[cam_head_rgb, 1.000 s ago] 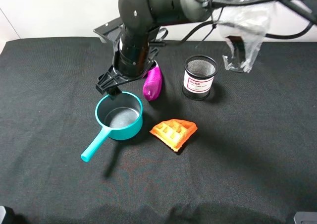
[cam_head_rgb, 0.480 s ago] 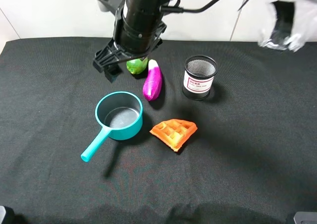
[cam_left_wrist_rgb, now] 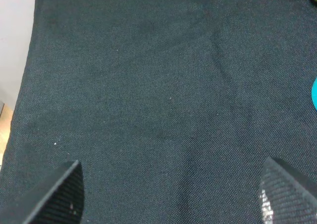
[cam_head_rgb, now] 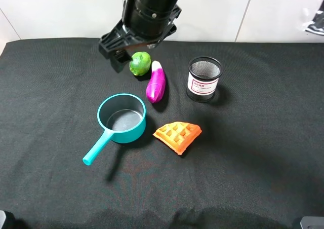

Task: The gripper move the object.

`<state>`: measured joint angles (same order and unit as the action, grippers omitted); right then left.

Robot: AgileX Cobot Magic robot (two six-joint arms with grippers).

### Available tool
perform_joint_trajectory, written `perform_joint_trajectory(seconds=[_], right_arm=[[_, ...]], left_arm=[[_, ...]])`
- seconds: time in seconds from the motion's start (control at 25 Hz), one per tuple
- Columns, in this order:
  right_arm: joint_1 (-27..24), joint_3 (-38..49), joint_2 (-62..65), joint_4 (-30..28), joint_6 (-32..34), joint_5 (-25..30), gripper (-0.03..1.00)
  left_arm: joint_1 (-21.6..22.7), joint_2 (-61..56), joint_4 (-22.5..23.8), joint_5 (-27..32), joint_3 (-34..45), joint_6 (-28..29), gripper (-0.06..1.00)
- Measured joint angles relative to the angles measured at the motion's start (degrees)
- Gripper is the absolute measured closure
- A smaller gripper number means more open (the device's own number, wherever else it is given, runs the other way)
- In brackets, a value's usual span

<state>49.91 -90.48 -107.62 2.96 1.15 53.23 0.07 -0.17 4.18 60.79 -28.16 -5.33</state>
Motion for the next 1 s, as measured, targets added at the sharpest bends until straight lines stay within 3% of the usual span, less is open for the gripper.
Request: perform_joint_trajectory(seconds=[0.32, 0.64, 1.0], right_arm=[[-8.7, 0.0, 3.3, 0.2, 0.0, 3.3, 0.34], [-20.5, 0.0, 8.4, 0.2, 0.1, 7.4, 0.34], [-33.0, 0.0, 14.7, -0.1, 0.1, 15.4, 0.34]], left_arm=[[0.0, 0.0, 0.0, 0.0, 0.0, 0.0, 0.18], [0.0, 0.0, 0.0, 0.0, 0.0, 0.0, 0.18], [0.0, 0.0, 0.0, 0.0, 0.0, 0.0, 0.18]])
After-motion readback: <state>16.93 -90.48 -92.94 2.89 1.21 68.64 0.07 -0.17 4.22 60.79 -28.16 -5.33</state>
